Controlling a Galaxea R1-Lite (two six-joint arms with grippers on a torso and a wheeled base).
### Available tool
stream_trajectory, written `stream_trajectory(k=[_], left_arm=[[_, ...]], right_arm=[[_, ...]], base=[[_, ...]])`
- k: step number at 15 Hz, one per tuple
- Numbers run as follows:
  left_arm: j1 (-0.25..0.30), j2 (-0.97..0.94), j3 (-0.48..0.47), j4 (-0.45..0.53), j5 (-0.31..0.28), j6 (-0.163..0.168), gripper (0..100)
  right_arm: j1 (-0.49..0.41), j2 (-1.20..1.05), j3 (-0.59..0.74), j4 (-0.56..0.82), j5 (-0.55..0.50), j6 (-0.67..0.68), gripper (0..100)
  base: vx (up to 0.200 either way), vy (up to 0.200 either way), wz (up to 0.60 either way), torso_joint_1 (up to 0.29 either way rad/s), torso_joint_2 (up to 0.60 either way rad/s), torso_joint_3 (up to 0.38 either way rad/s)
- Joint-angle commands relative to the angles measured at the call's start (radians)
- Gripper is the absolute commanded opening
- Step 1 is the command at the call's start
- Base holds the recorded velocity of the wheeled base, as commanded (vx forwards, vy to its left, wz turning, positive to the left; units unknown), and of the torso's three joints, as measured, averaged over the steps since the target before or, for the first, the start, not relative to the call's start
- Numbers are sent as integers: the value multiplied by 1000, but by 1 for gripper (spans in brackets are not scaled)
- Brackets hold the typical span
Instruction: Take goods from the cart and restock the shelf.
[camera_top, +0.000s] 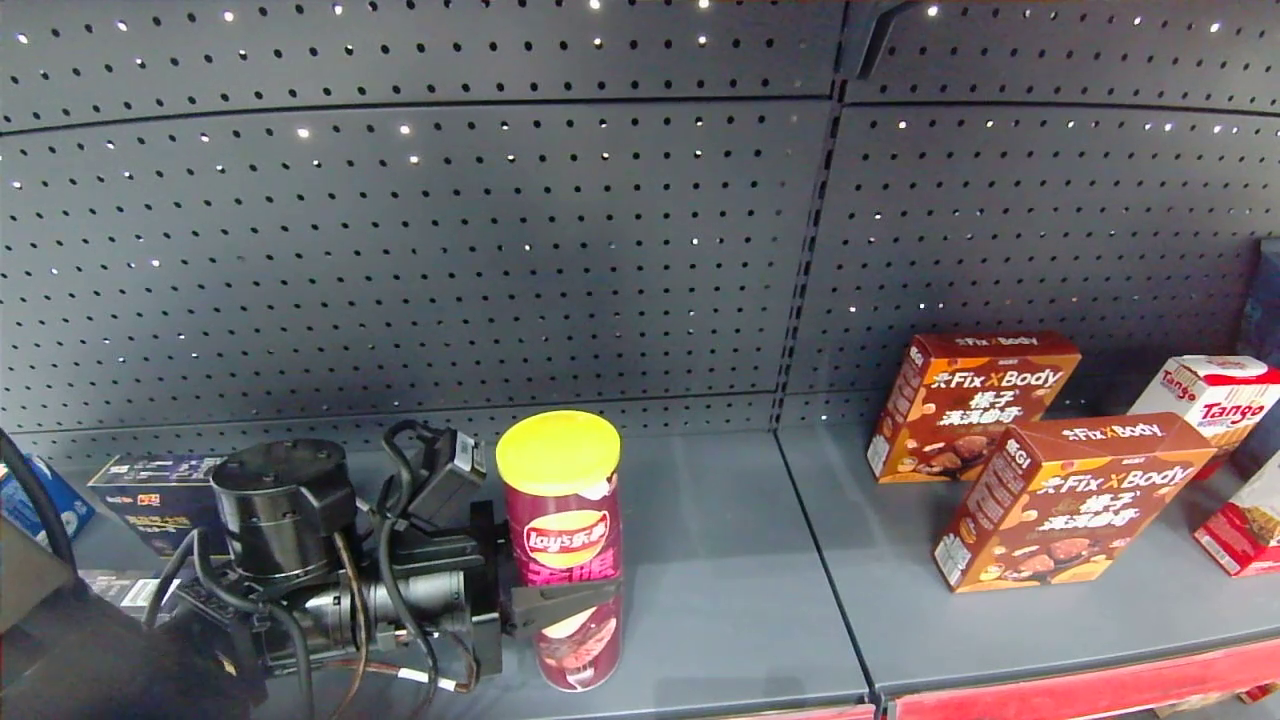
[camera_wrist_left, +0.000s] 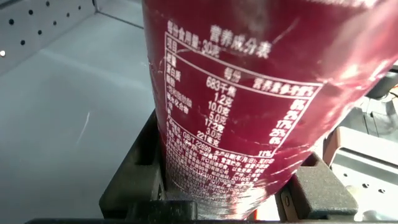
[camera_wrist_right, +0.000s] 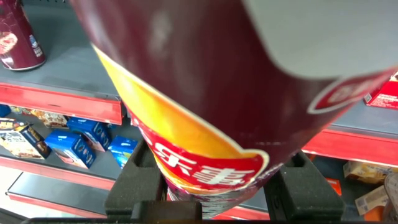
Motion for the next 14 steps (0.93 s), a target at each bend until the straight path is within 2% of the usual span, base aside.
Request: stream_trajectory(k=[1,2,7,14], left_arm=[[-10,14,0,2,0,1,0],[-11,14,0,2,0,1,100],[-13,6,15,4,2,1,100],[3,-98,130,5,3,8,100]], right_arm=[[1,0,1,0,0,0,0],[1,0,1,0,0,0,0],[1,0,1,0,0,0,0],[1,0,12,0,0,0,0]], base=[[0,0,0,0,0,0],[0,0,0,0,0,0],[0,0,0,0,0,0],[0,0,0,0,0,0]])
